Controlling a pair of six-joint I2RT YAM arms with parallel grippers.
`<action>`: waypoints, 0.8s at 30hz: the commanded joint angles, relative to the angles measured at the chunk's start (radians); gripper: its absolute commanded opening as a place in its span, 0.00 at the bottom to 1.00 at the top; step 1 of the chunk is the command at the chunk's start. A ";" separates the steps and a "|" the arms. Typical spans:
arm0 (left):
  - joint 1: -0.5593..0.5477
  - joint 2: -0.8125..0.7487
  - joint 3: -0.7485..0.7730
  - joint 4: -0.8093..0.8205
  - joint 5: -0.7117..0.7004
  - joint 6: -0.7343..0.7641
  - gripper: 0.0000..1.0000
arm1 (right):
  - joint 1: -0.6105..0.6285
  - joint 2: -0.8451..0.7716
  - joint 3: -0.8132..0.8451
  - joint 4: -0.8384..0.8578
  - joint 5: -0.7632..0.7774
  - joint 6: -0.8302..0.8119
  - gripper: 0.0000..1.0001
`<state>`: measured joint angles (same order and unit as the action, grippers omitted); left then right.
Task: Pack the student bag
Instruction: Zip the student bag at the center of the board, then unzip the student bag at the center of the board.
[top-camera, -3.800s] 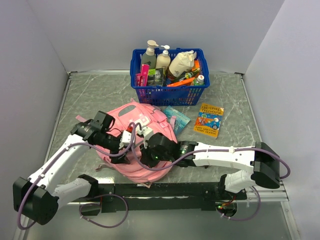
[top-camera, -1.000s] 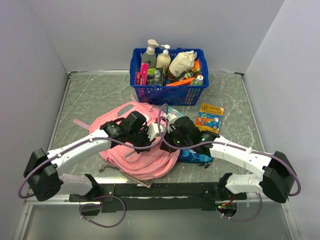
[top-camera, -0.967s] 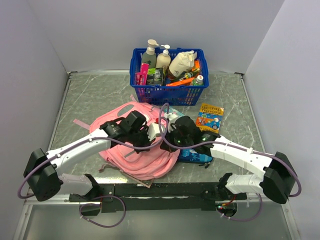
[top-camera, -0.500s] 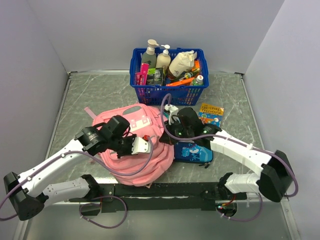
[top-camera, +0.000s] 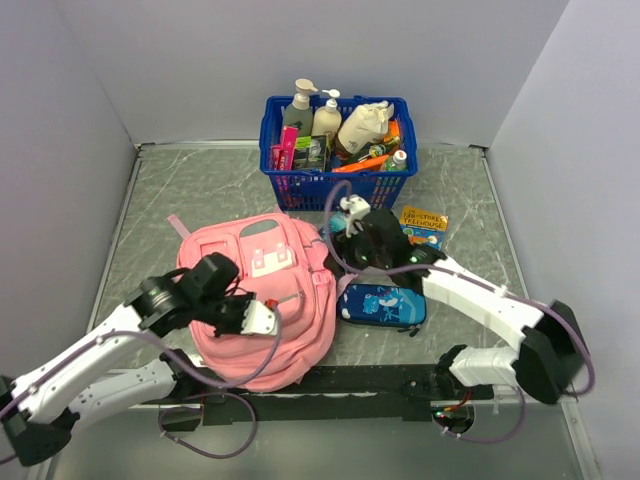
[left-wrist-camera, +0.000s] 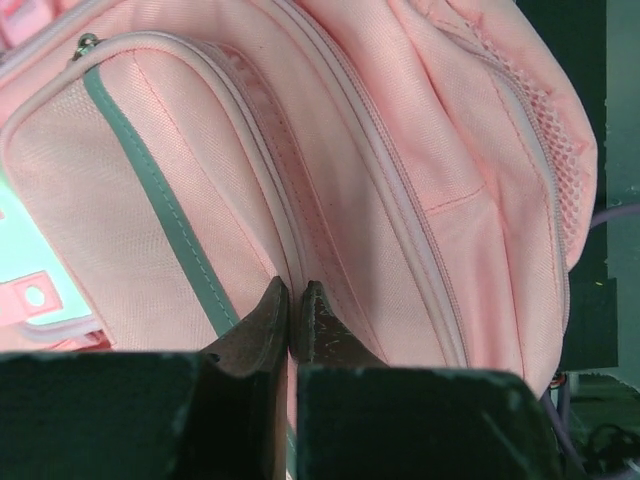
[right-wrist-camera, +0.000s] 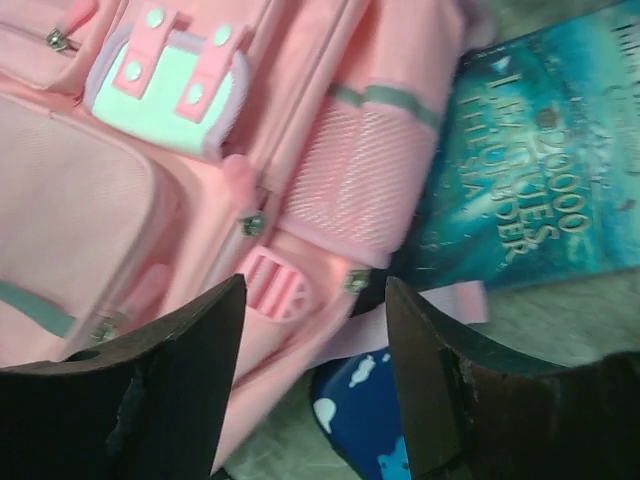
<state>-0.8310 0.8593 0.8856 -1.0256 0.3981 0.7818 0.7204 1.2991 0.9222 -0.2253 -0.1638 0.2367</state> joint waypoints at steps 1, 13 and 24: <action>-0.016 -0.147 -0.019 0.081 0.058 0.036 0.01 | -0.001 -0.152 -0.141 0.139 0.089 -0.050 0.64; -0.016 -0.261 -0.027 0.058 -0.057 0.039 0.01 | 0.053 -0.207 -0.267 0.276 0.003 -0.166 0.55; -0.014 -0.333 -0.004 -0.027 -0.133 0.066 0.01 | 0.131 -0.129 -0.292 0.425 -0.013 -0.361 0.58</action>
<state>-0.8394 0.5697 0.8234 -1.0576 0.2939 0.7898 0.8459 1.1233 0.5964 0.1040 -0.1753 -0.0349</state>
